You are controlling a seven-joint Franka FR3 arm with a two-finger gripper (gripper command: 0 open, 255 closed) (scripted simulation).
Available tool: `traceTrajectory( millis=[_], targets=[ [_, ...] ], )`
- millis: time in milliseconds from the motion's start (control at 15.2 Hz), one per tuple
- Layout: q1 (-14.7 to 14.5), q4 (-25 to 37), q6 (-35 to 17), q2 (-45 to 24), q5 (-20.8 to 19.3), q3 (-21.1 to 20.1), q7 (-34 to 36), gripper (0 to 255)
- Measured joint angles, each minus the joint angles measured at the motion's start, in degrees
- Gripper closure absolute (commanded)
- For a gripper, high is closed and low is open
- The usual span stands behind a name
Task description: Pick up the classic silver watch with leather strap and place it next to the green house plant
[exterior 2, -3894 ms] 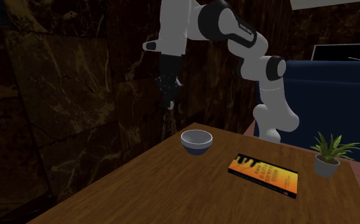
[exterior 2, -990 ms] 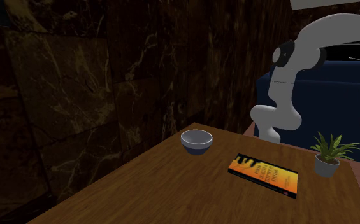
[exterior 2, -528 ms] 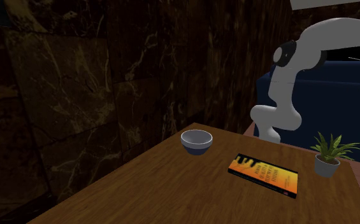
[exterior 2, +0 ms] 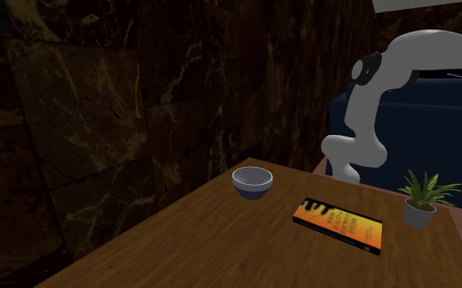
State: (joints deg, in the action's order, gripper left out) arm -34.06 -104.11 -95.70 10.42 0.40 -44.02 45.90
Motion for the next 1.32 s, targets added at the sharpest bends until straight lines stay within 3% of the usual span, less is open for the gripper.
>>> traceTrajectory(
  millis=[1320],
  targets=[
    [-0.36, -14.45, -15.38, -1.37, -0.79, -1.37, 2.03, 255]
  ],
)
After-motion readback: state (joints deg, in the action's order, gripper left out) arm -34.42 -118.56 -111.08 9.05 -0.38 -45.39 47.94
